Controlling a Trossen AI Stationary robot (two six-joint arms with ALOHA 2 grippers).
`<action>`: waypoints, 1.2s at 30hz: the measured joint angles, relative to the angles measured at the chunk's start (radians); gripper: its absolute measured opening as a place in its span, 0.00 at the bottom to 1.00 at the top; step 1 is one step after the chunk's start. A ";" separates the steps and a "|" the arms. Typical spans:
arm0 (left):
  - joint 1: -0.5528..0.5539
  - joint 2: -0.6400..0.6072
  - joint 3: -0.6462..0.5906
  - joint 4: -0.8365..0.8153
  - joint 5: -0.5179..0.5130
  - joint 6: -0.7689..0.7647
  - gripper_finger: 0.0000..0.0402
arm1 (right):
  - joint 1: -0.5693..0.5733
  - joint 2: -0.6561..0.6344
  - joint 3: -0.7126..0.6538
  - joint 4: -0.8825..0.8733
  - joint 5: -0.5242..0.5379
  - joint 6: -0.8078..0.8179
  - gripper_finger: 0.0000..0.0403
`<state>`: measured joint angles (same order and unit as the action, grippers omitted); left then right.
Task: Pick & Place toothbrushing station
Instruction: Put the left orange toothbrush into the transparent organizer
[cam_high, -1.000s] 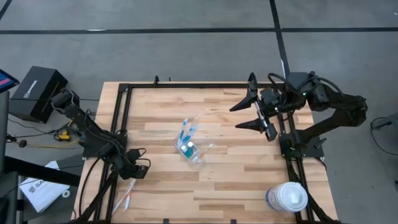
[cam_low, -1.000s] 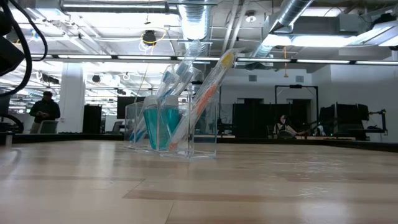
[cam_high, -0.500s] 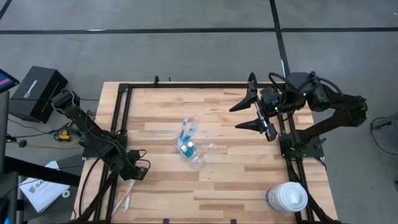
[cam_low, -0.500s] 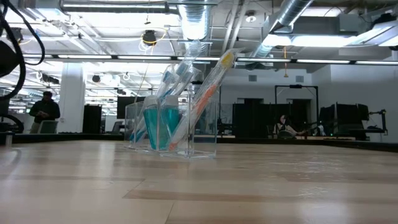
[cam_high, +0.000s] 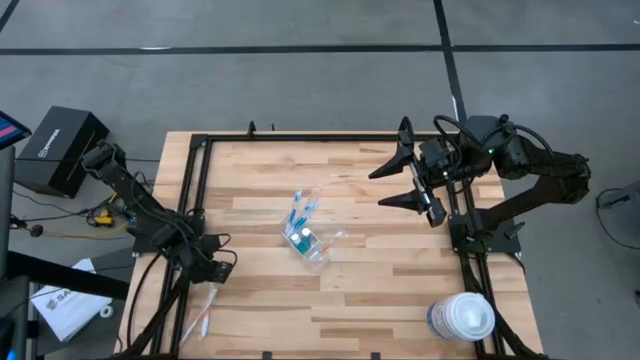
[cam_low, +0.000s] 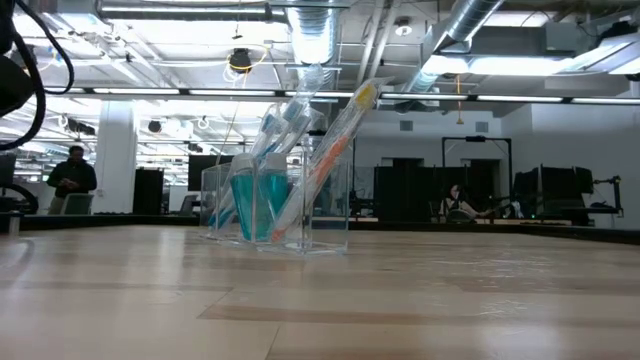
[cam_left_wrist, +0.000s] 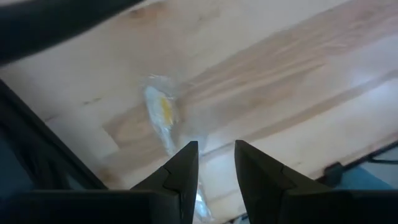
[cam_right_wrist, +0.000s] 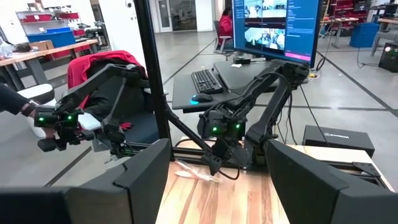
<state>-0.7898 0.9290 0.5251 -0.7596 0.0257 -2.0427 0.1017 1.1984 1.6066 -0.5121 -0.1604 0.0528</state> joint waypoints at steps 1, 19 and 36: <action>0.000 0.005 0.000 -0.001 0.000 0.000 0.25 | 0.000 0.000 0.000 0.000 0.000 0.000 0.63; 0.000 0.056 -0.059 0.112 0.031 0.027 0.25 | 0.000 0.000 0.000 -0.003 0.000 0.003 0.63; -0.002 0.076 -0.064 0.115 0.031 0.049 0.25 | 0.000 0.000 0.000 -0.003 0.001 0.000 0.63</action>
<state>-0.7923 1.0051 0.4606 -0.6447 0.0569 -1.9941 0.1019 1.1984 1.6062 -0.5152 -0.1596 0.0525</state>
